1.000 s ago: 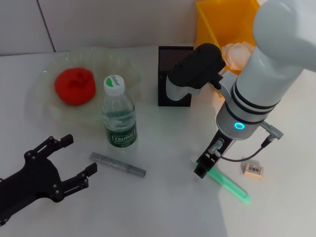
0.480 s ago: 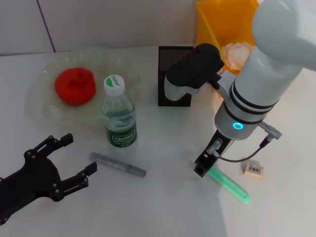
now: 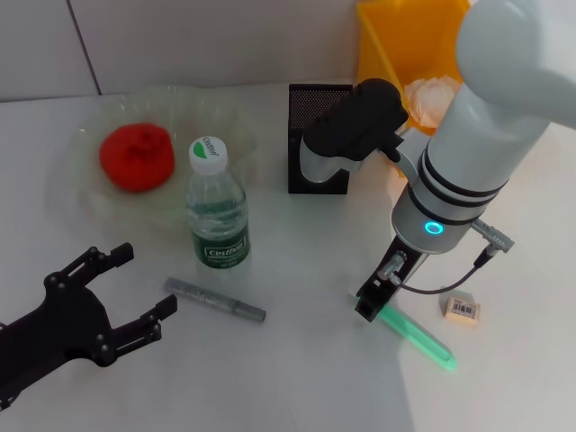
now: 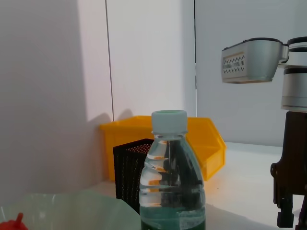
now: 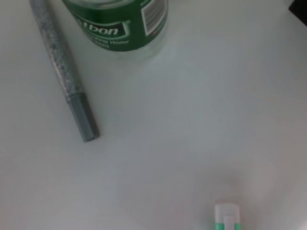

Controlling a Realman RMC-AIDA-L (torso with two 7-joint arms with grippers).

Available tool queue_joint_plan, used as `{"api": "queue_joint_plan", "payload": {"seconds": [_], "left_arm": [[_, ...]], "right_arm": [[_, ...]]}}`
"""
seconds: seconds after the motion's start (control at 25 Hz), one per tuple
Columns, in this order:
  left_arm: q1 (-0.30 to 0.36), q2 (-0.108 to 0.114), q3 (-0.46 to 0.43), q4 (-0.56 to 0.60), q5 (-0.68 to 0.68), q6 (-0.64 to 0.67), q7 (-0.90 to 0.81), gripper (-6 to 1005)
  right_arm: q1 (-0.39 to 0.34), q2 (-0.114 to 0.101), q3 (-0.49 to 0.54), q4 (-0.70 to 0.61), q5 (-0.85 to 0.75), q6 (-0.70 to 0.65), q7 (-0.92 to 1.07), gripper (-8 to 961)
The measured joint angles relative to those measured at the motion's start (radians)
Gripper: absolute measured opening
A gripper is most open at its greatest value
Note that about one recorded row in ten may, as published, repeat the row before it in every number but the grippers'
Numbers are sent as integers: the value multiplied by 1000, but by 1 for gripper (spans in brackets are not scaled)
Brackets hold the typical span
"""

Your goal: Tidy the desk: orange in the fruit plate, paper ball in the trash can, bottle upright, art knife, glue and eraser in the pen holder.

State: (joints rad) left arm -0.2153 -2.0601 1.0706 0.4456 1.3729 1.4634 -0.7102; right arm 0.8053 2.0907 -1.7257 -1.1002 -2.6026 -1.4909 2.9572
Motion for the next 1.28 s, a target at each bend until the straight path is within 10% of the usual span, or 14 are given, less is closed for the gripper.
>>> {"api": "queue_joint_plan", "payload": {"seconds": [1.28], "left_arm": [[8,0,-1,5,0,5,0,870]], "right_arm": [[3,-2,-7,1,-1,-2,-9,209]]}}
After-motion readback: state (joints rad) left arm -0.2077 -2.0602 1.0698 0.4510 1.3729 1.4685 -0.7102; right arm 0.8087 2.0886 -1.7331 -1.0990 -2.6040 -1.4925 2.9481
